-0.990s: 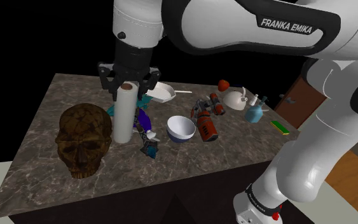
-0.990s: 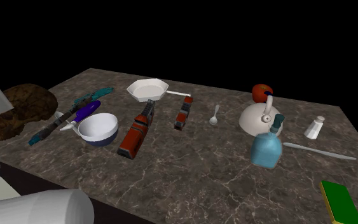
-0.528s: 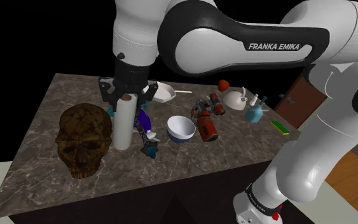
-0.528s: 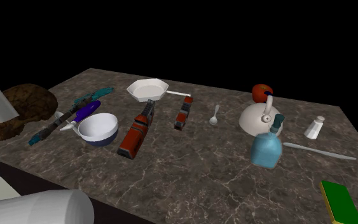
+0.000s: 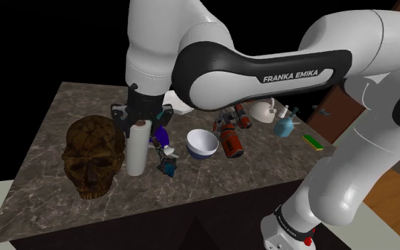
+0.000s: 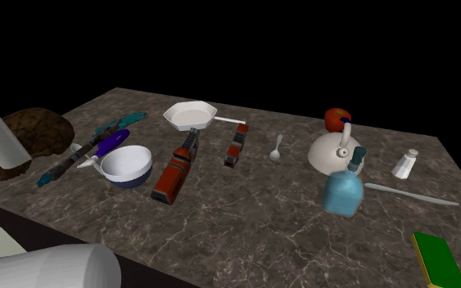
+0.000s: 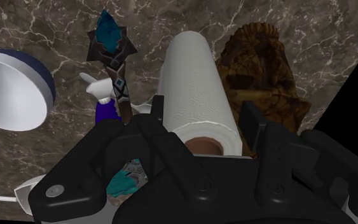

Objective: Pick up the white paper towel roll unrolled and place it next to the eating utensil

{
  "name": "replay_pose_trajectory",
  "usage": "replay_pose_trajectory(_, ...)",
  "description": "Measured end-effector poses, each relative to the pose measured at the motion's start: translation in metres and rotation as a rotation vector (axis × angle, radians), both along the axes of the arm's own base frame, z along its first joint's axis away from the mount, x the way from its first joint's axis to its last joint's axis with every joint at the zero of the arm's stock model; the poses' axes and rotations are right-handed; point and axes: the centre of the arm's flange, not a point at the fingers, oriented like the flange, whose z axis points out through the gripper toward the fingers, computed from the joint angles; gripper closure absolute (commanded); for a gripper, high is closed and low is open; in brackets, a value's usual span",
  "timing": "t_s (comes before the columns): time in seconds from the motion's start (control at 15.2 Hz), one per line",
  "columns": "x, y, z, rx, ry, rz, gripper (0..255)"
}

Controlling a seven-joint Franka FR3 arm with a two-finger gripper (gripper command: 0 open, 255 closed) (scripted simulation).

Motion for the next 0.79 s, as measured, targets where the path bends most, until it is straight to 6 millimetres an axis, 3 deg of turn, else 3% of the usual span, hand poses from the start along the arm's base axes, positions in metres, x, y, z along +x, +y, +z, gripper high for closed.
replay_pose_trajectory(0.79, 0.002, -0.001, -0.063, 0.000, 0.000, 0.000, 255)
